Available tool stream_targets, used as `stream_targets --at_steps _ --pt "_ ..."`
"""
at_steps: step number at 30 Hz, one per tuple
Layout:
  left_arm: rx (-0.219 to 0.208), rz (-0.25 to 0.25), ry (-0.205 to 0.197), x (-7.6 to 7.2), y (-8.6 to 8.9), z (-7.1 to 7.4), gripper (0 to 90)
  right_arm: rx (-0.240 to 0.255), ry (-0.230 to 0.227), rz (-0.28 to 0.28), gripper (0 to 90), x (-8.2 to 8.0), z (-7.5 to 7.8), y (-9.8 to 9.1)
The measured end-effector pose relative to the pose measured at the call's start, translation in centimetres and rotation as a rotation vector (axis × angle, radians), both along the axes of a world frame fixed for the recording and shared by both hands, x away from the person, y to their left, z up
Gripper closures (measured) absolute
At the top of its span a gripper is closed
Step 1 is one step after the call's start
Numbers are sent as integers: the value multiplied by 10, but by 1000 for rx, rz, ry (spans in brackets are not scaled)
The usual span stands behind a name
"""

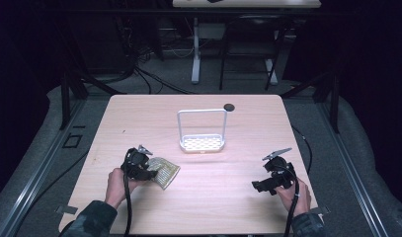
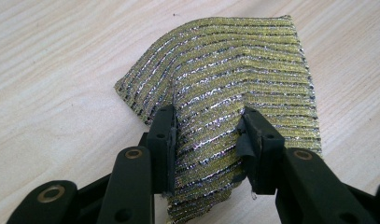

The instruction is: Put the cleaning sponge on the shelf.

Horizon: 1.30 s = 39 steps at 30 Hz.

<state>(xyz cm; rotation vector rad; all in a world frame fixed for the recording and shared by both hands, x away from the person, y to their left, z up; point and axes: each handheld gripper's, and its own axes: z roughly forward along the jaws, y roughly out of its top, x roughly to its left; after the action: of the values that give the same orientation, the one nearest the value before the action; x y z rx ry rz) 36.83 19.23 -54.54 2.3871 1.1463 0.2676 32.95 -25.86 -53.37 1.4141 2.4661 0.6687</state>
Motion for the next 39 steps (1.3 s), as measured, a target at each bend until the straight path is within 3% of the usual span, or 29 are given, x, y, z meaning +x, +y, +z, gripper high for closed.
stream_targets --at_steps 7,19,28,33,39 --pt "-15 0 -41 -3 1 8 604 4 -3 -1 6 0 0 -1" --pt "-39 -8 -73 -7 3 17 597 13 0 -8 6 2 0 -3" --pt "-24 -44 -84 -11 -5 21 597 16 -8 -4 6 3 0 -3" --pt "-56 -59 -97 -13 -8 24 594 1 -12 3 6 4 2 -1" --pt "-52 -93 -110 -18 -17 26 593 12 -6 9 6 5 0 1"
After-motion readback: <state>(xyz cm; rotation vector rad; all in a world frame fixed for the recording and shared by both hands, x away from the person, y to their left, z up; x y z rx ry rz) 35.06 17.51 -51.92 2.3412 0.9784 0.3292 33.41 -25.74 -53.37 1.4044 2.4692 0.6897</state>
